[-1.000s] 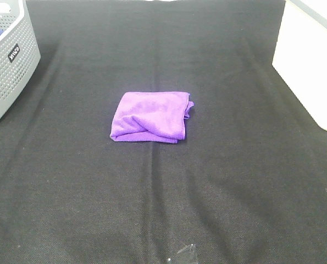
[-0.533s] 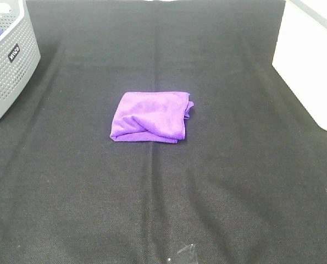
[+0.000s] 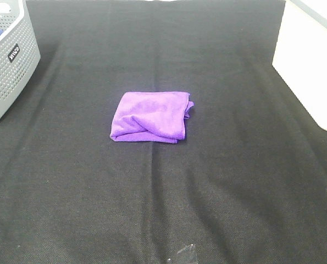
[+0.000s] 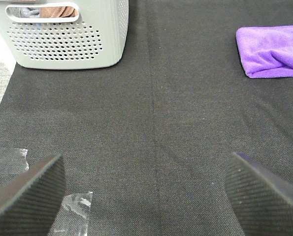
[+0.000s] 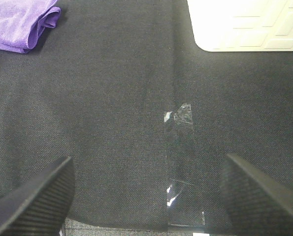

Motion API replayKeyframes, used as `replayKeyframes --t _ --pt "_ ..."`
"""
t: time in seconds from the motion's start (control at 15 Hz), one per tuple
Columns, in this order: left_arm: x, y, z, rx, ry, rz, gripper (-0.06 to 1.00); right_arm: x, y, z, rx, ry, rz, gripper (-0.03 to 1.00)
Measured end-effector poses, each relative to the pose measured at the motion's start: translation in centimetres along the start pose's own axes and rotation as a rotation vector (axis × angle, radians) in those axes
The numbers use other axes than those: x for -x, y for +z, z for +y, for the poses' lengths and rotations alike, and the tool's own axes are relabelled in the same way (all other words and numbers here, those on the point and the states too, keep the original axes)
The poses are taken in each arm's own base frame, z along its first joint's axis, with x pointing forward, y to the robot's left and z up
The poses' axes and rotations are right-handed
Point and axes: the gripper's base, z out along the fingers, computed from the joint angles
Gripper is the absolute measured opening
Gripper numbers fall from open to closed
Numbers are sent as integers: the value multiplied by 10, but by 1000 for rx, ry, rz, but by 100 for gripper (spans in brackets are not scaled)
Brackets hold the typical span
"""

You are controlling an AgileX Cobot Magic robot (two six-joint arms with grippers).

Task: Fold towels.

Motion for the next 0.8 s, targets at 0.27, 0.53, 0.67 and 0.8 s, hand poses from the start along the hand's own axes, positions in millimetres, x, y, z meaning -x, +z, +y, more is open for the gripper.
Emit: replayKeyframes --t 0.27,0.53,0.67,0.8 --pt "0 0 0 -1 0 0 83 0 0 0 0 0 0 78" --pt "0 0 0 -1 -1 0 83 0 0 0 0 0 0 78" --pt "0 0 0 -1 -1 0 83 0 0 0 0 0 0 78" --pt "0 0 0 -1 -1 0 83 0 0 0 0 0 0 78"
